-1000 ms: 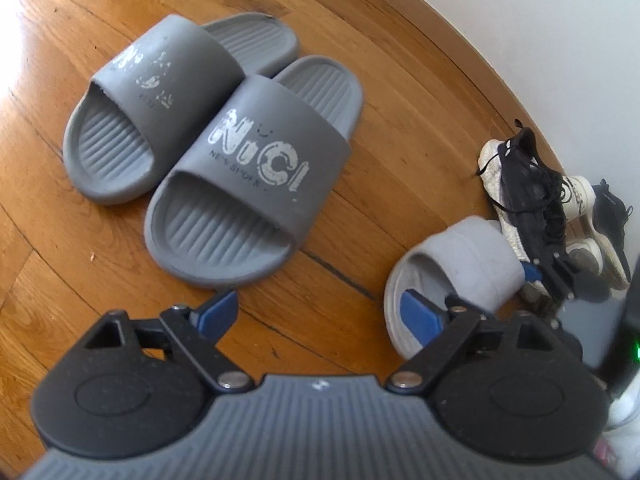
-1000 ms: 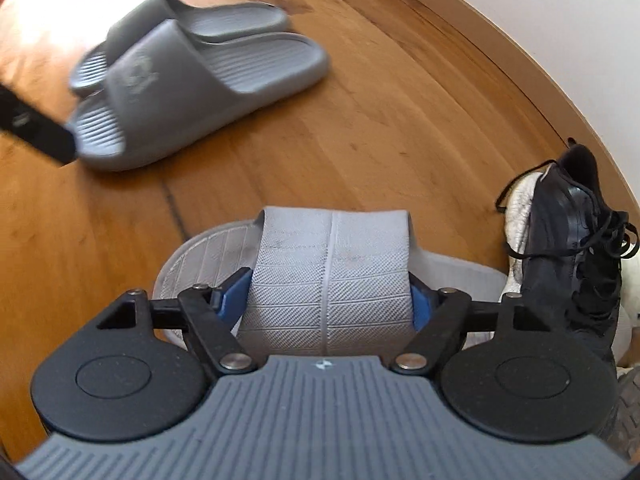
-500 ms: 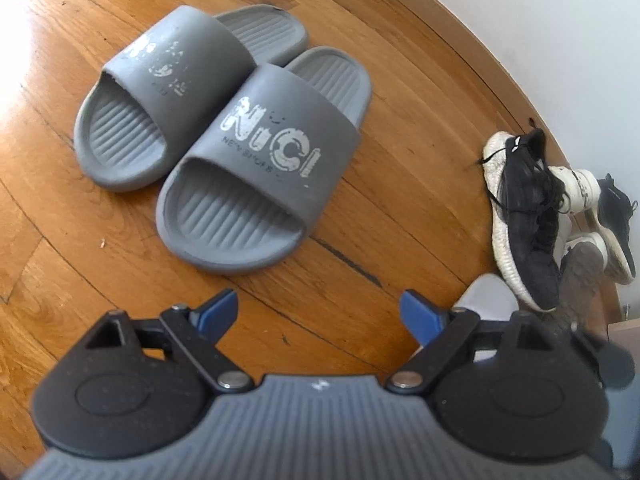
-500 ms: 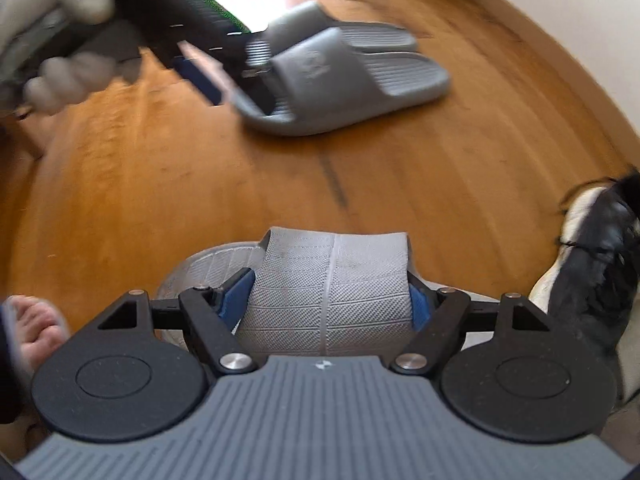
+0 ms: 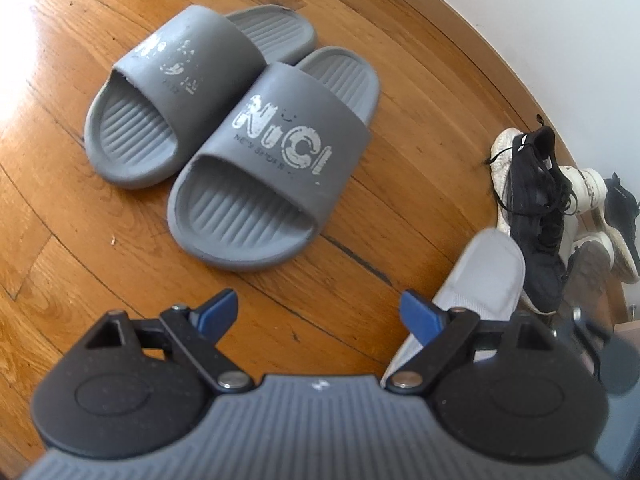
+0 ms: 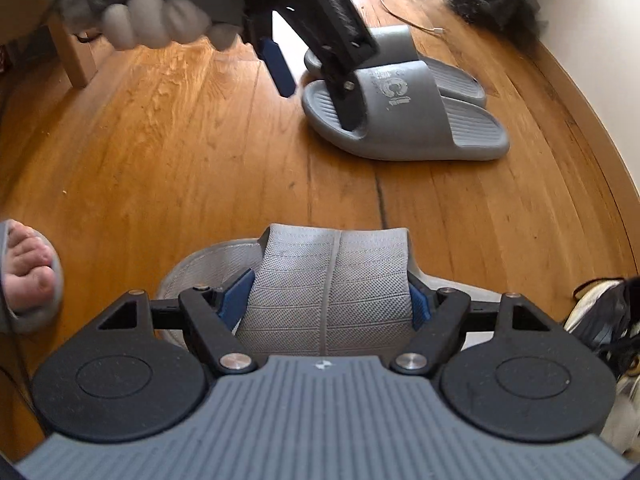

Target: Organize scattered shoes

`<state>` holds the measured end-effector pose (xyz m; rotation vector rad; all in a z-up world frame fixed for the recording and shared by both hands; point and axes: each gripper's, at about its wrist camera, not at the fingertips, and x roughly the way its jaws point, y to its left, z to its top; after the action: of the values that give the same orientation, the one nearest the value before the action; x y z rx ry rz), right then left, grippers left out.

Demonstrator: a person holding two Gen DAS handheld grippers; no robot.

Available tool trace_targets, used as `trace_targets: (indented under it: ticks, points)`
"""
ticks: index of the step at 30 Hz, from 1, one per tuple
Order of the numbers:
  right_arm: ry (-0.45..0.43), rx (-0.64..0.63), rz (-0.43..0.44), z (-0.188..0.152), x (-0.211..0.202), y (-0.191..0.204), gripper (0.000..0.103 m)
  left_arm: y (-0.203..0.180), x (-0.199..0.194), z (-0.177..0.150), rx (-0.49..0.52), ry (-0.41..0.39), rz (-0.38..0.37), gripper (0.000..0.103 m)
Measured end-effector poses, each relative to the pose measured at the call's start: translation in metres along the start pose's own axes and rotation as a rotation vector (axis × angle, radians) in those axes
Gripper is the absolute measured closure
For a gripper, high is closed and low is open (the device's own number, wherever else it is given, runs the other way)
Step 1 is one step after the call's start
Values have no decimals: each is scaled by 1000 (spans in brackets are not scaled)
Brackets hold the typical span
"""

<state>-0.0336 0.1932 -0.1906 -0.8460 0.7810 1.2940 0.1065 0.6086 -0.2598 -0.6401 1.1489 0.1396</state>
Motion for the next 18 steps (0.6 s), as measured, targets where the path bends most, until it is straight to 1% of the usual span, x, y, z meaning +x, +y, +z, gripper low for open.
trace_targets:
  ticks: [4,6,9,14,18]
  points:
    - [-4,-70,-33,10,10,-17,27,-7,-6,-11,15,-11,0,15]
    - [-4,-117,-47,15,15,-24,27,-14,-10,-16,62,-37,23,15]
    - [10,-149,-41,26,25,-38,27,-25,-12,-22,136,-68,55,15]
    - [15,-147,-1,43,41,-55,27,-32,-5,-22,144,-65,40,15]
    - [34,-206,-21,49,57,-51,27,-35,3,-22,173,-52,21,15]
